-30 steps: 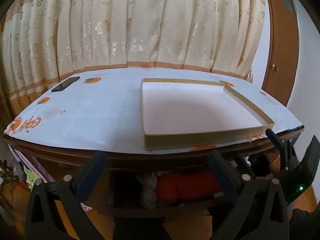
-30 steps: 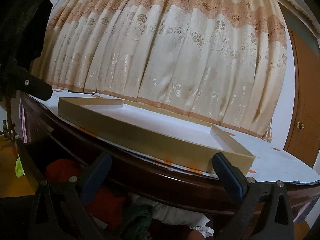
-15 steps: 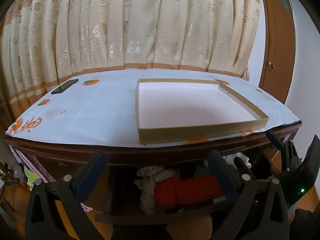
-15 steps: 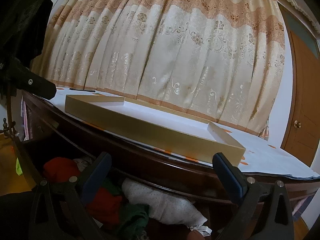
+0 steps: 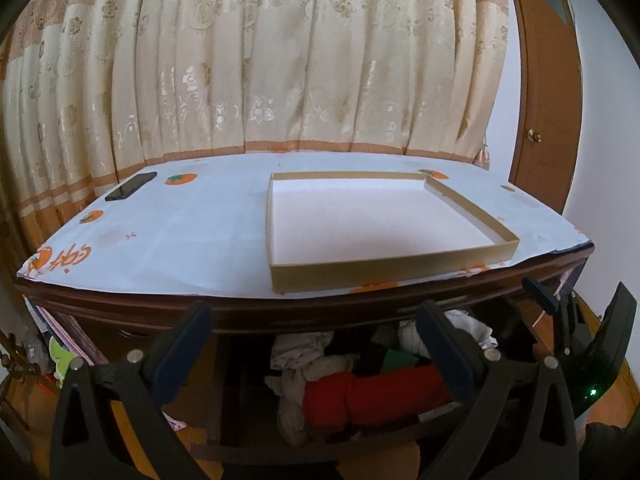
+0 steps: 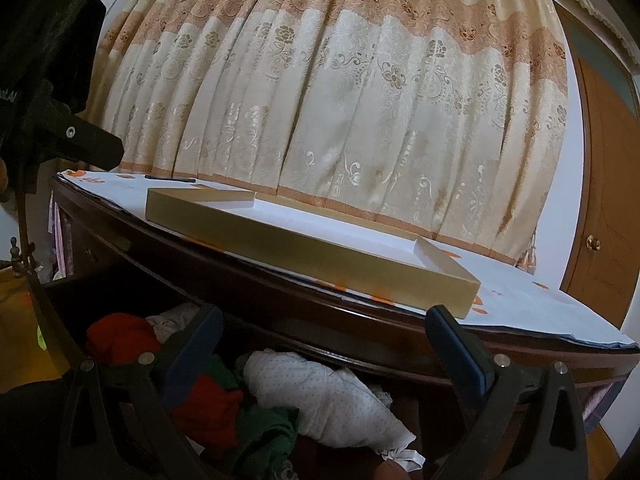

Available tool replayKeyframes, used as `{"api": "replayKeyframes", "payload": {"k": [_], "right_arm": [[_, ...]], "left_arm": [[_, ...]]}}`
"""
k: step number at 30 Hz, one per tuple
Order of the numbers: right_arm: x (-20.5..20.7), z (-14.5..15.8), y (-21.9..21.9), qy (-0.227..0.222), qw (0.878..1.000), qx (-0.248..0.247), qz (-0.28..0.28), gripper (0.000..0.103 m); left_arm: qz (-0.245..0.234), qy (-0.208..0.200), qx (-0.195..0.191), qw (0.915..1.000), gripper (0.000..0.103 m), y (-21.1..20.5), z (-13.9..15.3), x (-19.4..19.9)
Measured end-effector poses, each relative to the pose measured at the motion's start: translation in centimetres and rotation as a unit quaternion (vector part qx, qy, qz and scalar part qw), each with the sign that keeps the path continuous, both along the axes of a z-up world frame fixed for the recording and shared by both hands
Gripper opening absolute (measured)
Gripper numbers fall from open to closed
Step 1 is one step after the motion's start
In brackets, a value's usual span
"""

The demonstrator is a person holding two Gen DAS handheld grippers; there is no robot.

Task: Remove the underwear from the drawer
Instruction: 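Lower both tools toward the clothes in the open drawer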

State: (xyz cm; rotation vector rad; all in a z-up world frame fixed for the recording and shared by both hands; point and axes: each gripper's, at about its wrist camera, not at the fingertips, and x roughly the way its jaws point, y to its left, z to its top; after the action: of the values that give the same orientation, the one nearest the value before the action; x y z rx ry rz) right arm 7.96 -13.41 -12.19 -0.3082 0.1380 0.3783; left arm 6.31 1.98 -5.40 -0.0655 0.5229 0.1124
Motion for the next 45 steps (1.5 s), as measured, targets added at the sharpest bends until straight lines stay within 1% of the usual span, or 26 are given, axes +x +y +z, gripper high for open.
{"api": "replayKeyframes", "payload": {"k": [10,40,45], "right_arm": [[-1.7,-0.1,-0.3,0.009,1.000,-0.001,0.002,0.102],[-3.5,1.0,-0.4,0.036,0.999,-0.023,0.017,0.102],[-3.6,1.1,-0.4,0.051,0.998,-0.028,0.022,0.102]], "left_arm": [[-0.001,-0.008,0.004,1.0000,0.103,-0.1,0.6,-0.8],[-0.004,-0.013,0.010,0.9999,0.103,-0.6,1.0,-1.5],[-0.004,-0.014,0.010,0.9998,0.103,-0.7,1.1,-1.6]]}}
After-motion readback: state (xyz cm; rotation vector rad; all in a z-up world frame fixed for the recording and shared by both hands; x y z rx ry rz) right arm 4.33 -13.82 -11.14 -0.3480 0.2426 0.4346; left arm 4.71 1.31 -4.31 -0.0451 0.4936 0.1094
